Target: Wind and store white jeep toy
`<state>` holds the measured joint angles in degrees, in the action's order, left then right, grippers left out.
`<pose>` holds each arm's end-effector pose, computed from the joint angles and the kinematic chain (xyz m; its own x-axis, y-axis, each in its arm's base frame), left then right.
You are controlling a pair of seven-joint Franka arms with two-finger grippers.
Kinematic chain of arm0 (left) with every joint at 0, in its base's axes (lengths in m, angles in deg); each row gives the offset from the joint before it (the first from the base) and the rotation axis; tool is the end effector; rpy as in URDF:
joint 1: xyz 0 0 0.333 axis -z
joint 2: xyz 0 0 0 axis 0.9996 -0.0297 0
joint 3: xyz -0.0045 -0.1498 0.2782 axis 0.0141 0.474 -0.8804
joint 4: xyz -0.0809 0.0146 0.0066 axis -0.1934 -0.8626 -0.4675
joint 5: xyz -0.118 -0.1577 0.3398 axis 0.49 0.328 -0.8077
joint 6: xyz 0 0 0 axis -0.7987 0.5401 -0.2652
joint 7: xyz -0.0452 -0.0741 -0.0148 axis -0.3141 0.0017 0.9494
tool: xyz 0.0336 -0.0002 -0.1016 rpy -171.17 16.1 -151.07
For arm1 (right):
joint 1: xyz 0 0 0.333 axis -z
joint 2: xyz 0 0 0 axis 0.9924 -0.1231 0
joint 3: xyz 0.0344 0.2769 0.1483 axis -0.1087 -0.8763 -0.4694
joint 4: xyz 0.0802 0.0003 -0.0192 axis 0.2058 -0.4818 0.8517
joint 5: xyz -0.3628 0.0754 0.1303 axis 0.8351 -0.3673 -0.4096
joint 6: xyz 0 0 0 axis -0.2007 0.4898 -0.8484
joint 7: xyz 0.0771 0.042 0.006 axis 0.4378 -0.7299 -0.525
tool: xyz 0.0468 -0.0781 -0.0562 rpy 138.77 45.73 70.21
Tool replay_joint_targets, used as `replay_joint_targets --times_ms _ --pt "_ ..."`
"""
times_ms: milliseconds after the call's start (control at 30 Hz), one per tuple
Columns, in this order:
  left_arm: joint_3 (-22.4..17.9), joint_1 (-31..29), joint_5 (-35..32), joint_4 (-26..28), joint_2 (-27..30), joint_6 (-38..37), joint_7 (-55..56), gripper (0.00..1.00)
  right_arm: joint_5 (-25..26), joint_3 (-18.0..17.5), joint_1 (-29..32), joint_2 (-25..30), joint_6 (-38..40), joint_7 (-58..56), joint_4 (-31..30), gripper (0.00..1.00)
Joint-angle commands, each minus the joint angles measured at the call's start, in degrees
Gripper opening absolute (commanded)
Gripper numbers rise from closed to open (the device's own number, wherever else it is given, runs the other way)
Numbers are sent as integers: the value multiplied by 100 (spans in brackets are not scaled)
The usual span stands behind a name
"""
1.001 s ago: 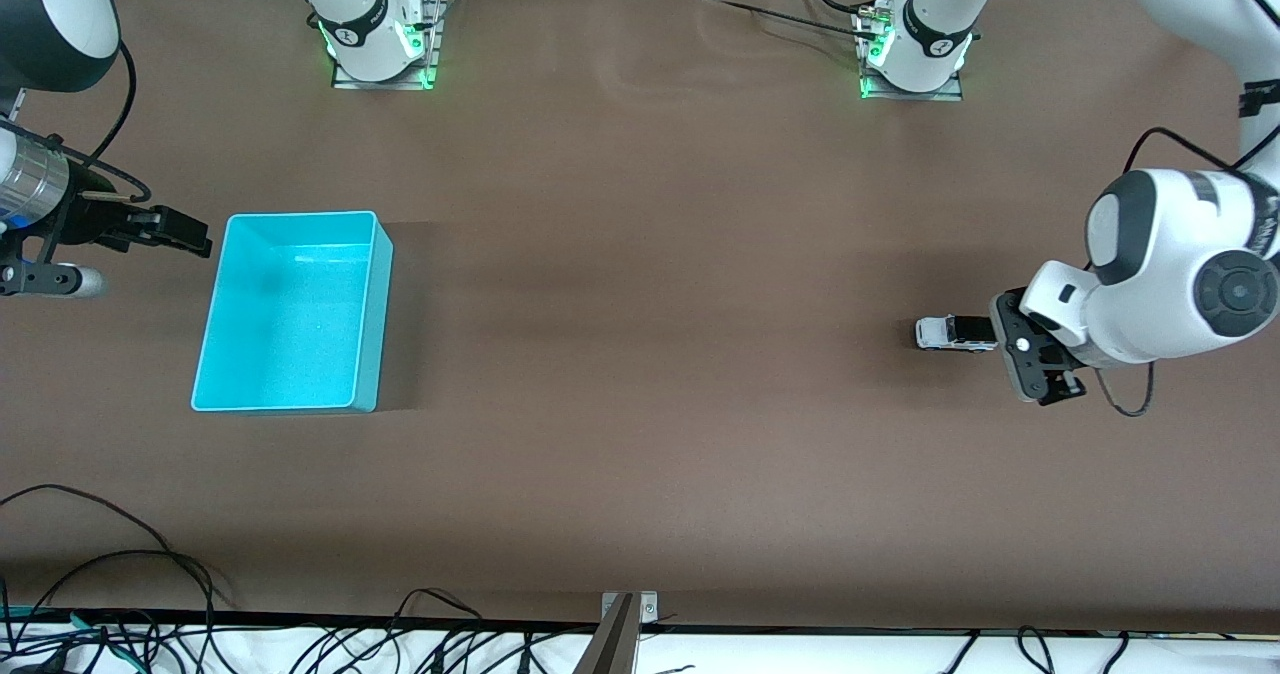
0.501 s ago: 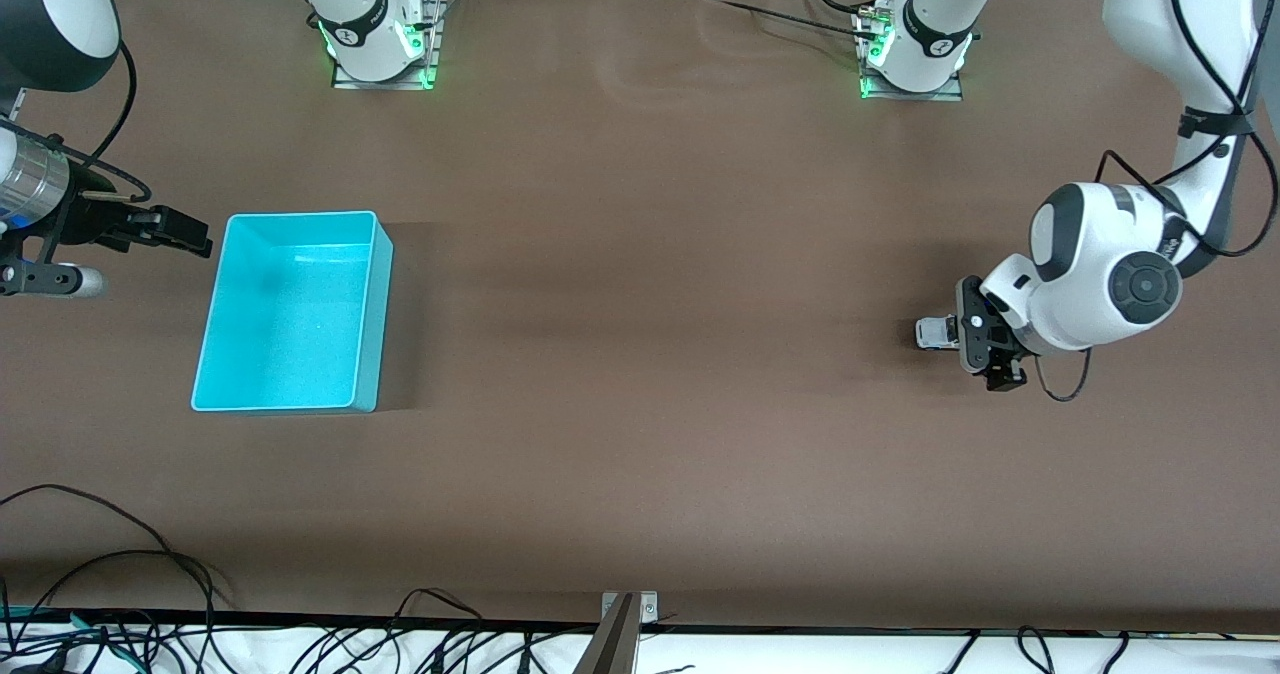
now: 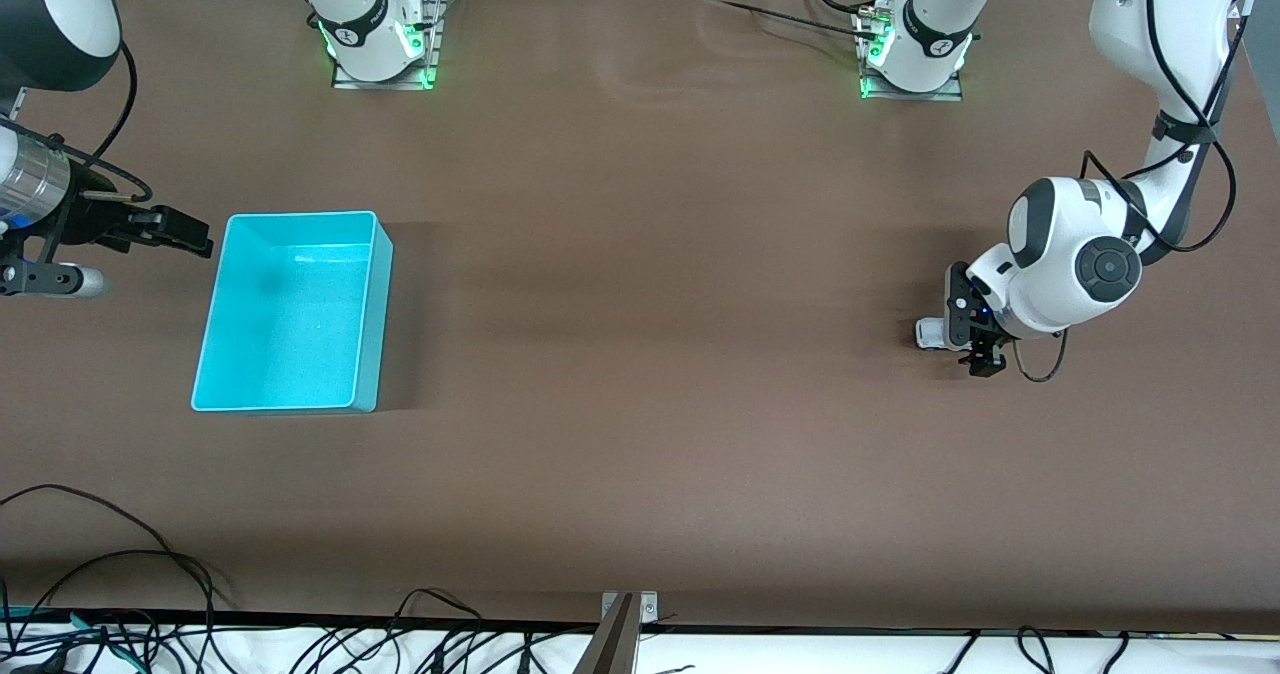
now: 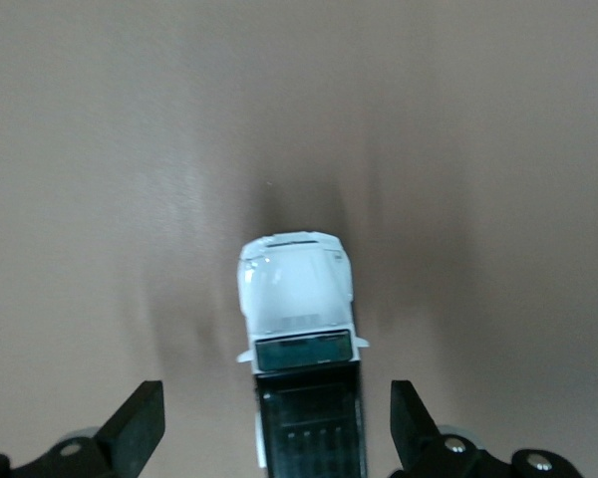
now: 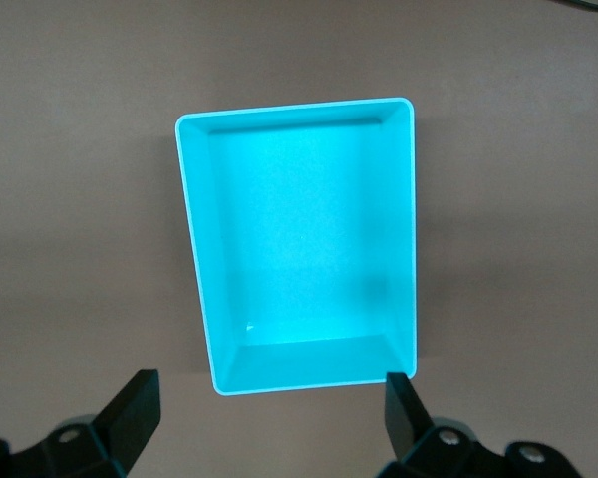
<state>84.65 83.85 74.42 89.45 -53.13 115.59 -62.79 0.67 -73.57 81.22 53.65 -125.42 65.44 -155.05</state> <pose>0.5817 0.0021 0.2128 -0.0990 -0.9950 -0.0149 -0.9918 0.0975 0.0822 0.5979 0.0044 0.5447 0.9951 -0.0515 -0.0848 -0.0491 -0.9984 0.0297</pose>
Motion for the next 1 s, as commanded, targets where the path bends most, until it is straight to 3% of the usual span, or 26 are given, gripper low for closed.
replay_joint_targets --times_ms 0,467,601,768,835,868,968 --pt "18 -109 -173 252 170 172 -102 100 -54 -9 3 80 7 -15 -17 100" --pt "18 -109 -173 630 161 805 -120 100 -54 -9 3 80 7 -15 -17 100" --pt "18 -109 -173 630 135 813 -120 85 -54 -9 3 80 7 -15 -17 100" --pt "18 -109 -173 613 152 814 -129 38 -54 -9 3 80 7 -15 -17 100" --pt "18 -100 -173 595 135 805 -129 24 -54 -9 3 80 7 -15 -26 100" --pt "18 -91 -173 587 118 813 -120 20 -54 -9 3 80 7 -15 -17 100" --pt "18 -91 -173 569 56 805 -120 19 -54 -9 3 80 7 -15 -17 100"
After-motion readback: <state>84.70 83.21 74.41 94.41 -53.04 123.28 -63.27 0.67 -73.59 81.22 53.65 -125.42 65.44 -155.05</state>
